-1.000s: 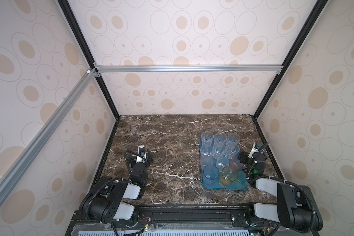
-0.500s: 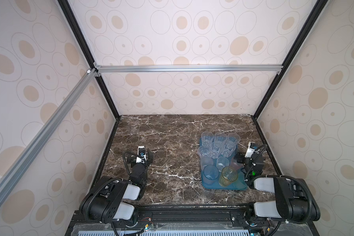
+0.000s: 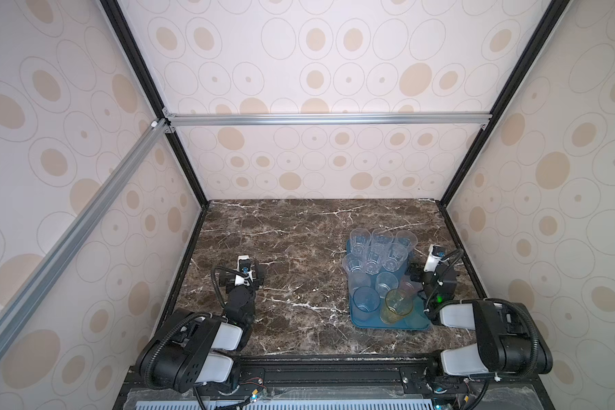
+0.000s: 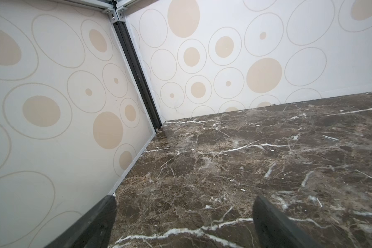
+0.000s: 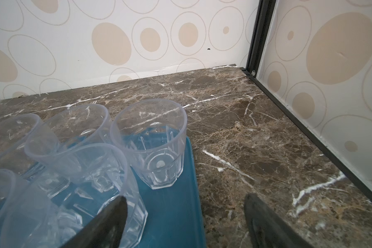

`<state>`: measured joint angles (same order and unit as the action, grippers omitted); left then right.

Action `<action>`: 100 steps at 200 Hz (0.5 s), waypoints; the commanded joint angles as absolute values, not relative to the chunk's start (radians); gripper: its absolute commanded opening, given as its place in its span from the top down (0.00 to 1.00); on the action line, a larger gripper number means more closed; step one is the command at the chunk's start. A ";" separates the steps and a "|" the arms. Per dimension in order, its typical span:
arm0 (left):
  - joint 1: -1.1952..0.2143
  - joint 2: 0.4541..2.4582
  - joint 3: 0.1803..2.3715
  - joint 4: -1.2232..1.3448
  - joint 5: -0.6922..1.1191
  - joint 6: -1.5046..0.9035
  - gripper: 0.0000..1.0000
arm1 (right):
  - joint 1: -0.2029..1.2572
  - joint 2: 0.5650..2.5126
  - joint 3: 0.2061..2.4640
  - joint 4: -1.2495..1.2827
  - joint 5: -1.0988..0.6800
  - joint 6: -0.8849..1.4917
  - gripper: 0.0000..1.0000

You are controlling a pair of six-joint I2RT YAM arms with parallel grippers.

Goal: Place the glasses into the tray
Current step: Reset both arms

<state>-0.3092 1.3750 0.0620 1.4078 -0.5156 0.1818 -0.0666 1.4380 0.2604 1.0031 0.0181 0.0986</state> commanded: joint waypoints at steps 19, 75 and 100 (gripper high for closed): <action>-0.303 1.354 0.063 1.436 -0.511 0.200 0.01 | -0.057 1.462 0.268 1.005 -0.001 0.089 0.11; -0.276 1.289 0.081 1.311 -0.499 0.102 0.01 | -0.056 1.461 0.270 1.000 -0.002 0.088 0.10; -0.274 1.235 0.101 1.171 -0.485 0.059 0.01 | -0.057 1.461 0.270 0.999 -0.002 0.088 0.10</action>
<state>-0.2832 1.2816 0.0708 1.2778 -0.4988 0.1104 -0.0666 1.4448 0.2638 1.0088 0.0181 0.0986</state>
